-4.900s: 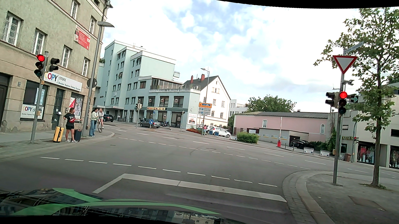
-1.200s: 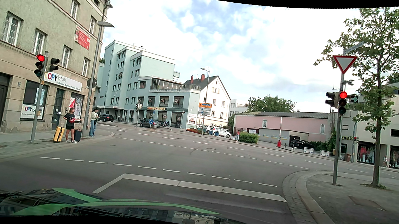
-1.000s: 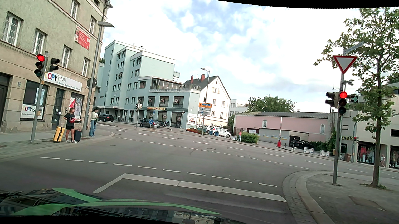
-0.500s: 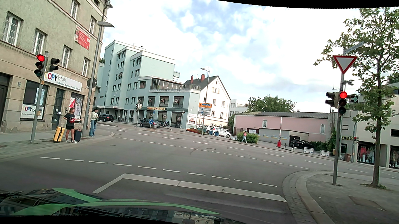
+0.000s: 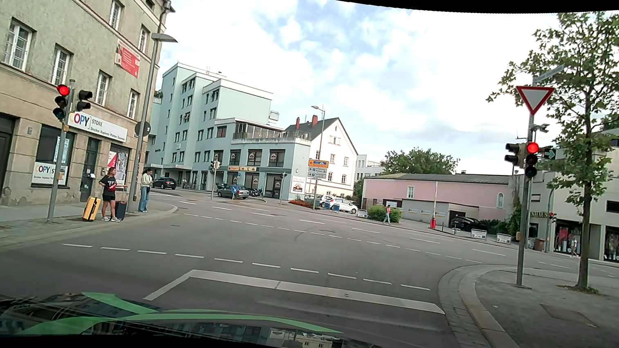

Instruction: Follow the waypoints while adhering to traffic rules and regulations

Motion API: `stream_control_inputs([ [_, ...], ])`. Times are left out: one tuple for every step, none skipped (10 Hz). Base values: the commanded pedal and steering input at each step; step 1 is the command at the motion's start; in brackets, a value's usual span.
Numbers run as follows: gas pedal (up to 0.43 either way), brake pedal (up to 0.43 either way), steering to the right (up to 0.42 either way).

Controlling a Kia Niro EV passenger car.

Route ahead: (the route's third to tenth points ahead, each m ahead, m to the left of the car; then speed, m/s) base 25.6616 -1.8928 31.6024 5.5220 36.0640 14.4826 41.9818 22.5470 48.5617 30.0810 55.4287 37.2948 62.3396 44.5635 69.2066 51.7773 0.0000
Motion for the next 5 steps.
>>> stream_control_inputs([
  [0.000,0.470,0.006],
  [0.000,0.476,0.006],
  [0.000,0.470,0.007],
  [0.000,0.470,0.006],
  [0.000,0.470,0.006],
])
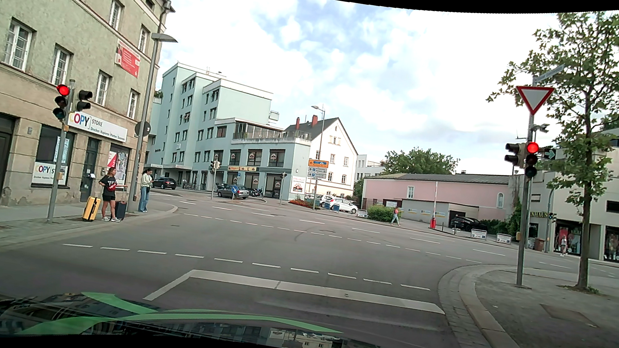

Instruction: Follow the waypoints while adhering to traffic rules and regulations

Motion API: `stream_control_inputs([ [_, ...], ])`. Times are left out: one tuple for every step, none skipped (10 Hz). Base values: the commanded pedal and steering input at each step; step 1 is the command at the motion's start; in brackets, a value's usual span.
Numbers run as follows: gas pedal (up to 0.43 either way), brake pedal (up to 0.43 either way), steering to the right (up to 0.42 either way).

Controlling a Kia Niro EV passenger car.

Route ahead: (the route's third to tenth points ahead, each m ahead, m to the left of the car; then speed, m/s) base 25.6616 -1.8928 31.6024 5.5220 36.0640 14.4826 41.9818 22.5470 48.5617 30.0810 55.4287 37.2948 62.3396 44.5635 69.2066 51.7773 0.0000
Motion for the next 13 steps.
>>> stream_control_inputs([
  [0.000,0.470,0.006],
  [0.000,0.476,0.007],
  [0.000,0.476,0.006],
  [0.000,0.470,0.007],
  [0.000,0.470,0.006],
  [0.000,0.476,0.006],
  [0.000,0.476,0.006],
  [0.000,0.476,0.006],
  [0.000,0.476,0.006],
  [0.000,0.476,0.006],
  [0.000,0.476,0.006],
  [0.000,0.470,0.006],
  [0.000,0.470,0.006],
])
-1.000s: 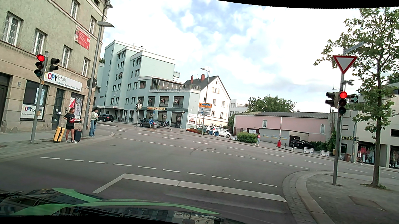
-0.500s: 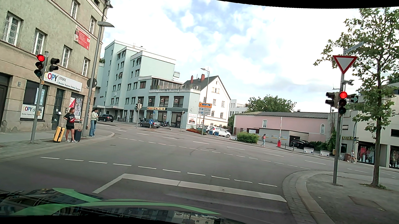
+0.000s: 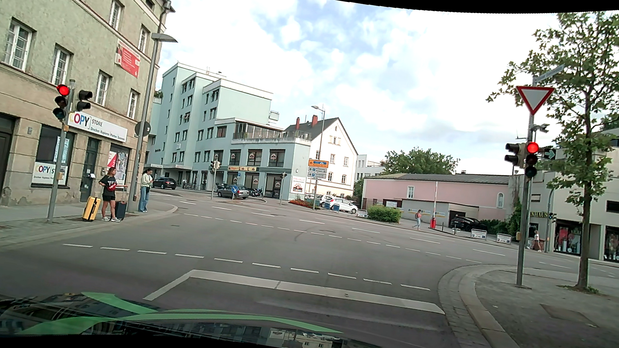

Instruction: Follow the waypoints while adhering to traffic rules and regulations

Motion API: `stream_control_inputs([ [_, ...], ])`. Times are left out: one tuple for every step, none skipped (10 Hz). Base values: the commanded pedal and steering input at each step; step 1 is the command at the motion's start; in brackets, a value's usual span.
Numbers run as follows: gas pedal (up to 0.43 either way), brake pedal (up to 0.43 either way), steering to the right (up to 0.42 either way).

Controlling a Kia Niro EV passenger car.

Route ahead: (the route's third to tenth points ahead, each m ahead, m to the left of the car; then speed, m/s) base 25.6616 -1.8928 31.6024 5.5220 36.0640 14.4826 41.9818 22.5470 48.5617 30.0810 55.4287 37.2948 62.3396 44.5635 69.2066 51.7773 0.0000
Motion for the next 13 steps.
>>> stream_control_inputs([
  [0.000,0.476,0.006],
  [0.000,0.470,0.006],
  [0.000,0.470,0.006],
  [0.000,0.470,0.006],
  [0.000,0.470,0.006],
  [0.000,0.470,0.006],
  [0.000,0.470,0.006],
  [0.000,0.470,0.006],
  [0.000,0.470,0.006],
  [0.000,0.470,0.006],
  [0.000,0.470,0.006],
  [0.000,0.470,0.006],
  [0.000,0.421,0.006],
])
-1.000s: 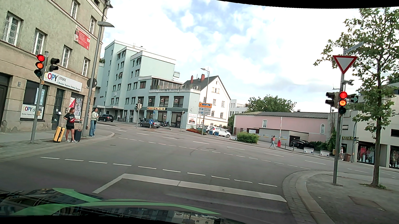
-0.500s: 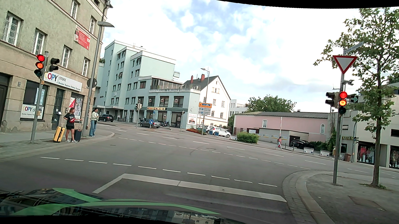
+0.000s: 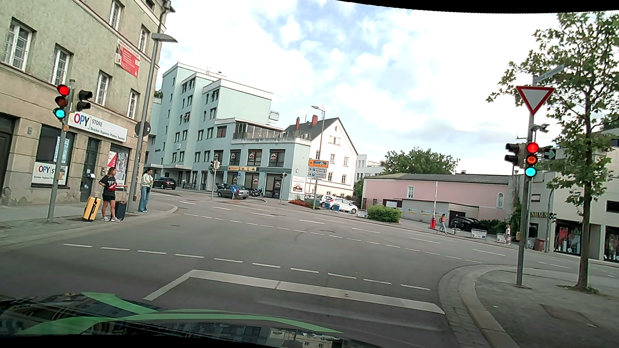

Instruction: Follow the waypoints while adhering to traffic rules and regulations

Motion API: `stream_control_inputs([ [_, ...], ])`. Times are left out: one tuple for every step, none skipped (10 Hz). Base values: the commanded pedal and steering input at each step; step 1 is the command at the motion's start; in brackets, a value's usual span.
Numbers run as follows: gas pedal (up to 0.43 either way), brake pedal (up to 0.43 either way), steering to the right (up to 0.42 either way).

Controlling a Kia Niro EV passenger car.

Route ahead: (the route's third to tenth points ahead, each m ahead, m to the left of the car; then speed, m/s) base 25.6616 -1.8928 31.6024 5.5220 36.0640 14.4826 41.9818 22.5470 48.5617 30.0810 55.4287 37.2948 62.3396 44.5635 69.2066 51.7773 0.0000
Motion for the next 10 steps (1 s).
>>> stream_control_inputs([
  [0.000,0.280,0.006],
  [0.000,0.104,0.006],
  [0.000,0.000,0.006],
  [0.000,0.000,0.006],
  [0.000,0.000,0.006],
  [0.000,0.000,0.006],
  [0.008,0.000,0.006],
  [0.000,0.000,0.006],
  [0.087,0.000,0.008],
  [0.150,0.000,0.015],
])
